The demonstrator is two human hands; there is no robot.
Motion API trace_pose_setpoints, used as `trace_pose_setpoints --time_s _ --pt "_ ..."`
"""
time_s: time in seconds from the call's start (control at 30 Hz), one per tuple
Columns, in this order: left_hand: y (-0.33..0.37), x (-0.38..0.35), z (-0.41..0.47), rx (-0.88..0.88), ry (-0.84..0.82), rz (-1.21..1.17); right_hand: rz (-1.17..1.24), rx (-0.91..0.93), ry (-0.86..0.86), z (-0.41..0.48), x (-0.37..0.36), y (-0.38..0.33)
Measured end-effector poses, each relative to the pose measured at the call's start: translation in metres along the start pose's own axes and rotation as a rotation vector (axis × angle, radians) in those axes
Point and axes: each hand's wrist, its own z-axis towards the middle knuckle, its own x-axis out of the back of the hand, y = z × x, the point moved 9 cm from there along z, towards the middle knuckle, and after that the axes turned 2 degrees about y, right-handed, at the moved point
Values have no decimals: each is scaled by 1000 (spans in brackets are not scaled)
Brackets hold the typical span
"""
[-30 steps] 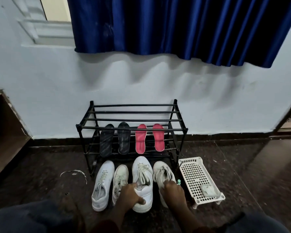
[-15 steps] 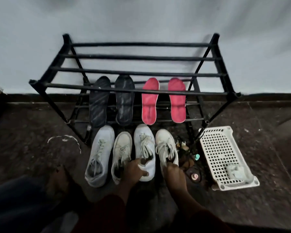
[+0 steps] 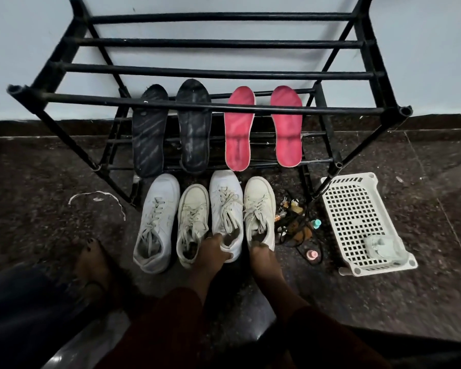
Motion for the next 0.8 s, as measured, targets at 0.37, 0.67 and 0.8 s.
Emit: trace_pose_setpoints --time_s 0.37,0.67,0.8 --pt "12 46 -10 -191 73 66 -98 -84 85 -4 25 -6" --pt "54 216 -6 -377 806 17 -71 193 497 20 127 -130" --pt "52 264 24 -190 822 -11 -18 340 693 33 173 -191"
